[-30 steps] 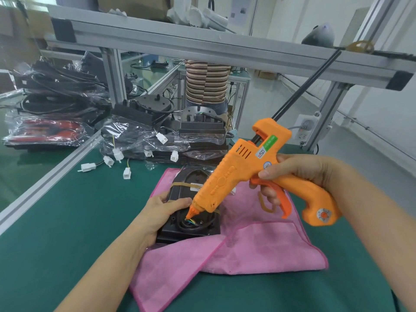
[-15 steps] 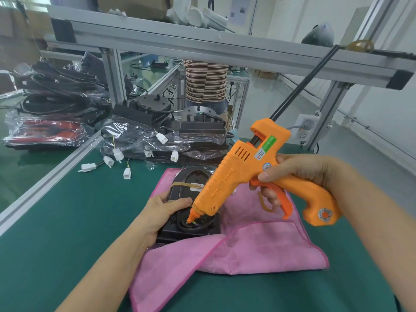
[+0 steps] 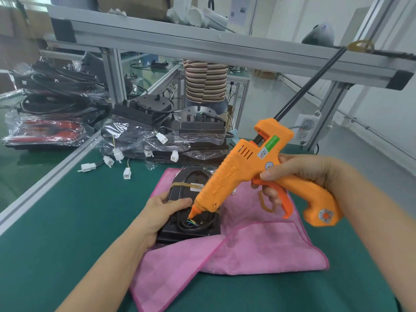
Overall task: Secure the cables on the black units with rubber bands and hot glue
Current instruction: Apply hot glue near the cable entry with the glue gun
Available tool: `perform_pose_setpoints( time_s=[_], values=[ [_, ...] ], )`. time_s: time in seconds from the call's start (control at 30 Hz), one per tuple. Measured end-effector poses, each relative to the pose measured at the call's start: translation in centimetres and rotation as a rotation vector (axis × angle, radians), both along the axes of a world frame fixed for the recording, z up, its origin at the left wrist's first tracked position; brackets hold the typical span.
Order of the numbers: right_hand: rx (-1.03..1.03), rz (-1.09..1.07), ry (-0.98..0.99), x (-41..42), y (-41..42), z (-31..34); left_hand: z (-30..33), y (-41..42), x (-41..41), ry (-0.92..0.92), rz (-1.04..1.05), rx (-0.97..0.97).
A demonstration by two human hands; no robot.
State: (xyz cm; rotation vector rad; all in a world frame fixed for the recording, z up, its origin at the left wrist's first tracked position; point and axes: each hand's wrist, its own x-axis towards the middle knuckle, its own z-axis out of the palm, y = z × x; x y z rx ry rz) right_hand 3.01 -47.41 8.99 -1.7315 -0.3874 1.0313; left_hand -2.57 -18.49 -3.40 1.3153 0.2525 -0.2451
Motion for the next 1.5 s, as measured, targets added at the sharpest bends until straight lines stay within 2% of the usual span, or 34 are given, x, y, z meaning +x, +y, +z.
perform_pose_setpoints(
  time_s=[0.73, 0.9, 1.5],
  values=[
    [-0.007, 0.020, -0.035, 0.1, 0.0, -0.7, 0.2, 0.0, -0.1, 0.018, -0.001, 0.003],
    [0.004, 0.013, 0.016, 0.1, -0.7, -0.6, 0.2, 0.0, -0.1, 0.019, 0.006, -0.013],
    [0.028, 0.008, 0.013, 0.7, -1.0, -1.4, 0.1, -0.1, -0.1, 0.013, 0.000, -0.004]
  ],
)
